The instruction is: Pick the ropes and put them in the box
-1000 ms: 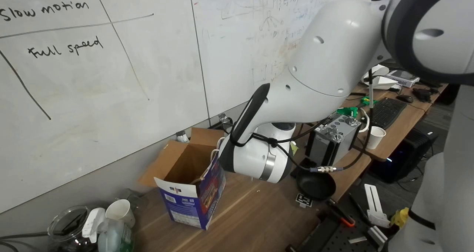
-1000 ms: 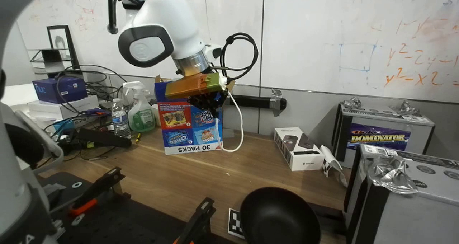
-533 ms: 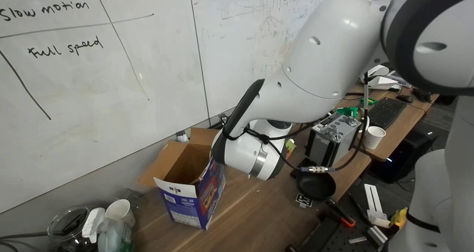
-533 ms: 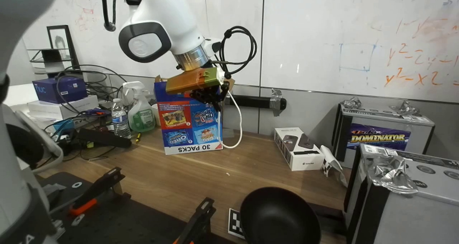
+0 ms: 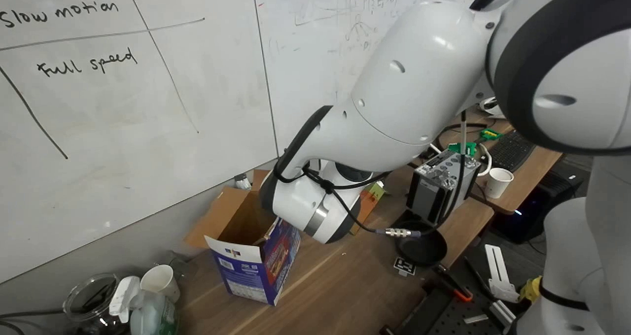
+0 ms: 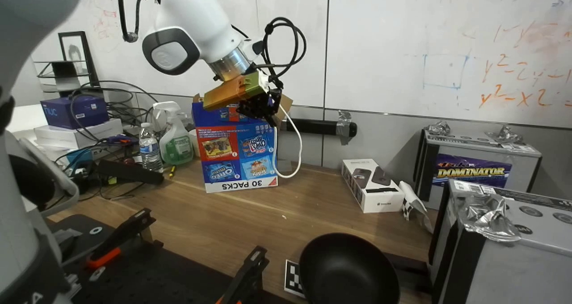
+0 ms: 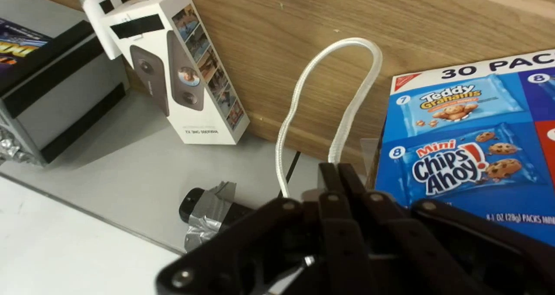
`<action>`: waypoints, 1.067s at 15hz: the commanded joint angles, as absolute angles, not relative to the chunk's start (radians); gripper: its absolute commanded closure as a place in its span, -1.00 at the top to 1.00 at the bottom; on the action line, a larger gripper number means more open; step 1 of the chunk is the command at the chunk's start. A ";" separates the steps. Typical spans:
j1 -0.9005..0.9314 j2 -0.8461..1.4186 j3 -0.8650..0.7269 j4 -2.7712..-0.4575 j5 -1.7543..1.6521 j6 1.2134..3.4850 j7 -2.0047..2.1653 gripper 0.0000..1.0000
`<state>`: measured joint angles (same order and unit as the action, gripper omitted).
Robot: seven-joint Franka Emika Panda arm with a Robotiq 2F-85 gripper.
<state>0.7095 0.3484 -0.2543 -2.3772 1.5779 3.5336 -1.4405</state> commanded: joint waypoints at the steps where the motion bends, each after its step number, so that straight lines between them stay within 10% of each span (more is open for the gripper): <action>1: 0.725 0.367 -0.227 -2.243 1.748 3.667 -1.613 -0.98; 16: 0.725 0.494 -0.031 -1.490 1.946 4.157 -2.189 -0.98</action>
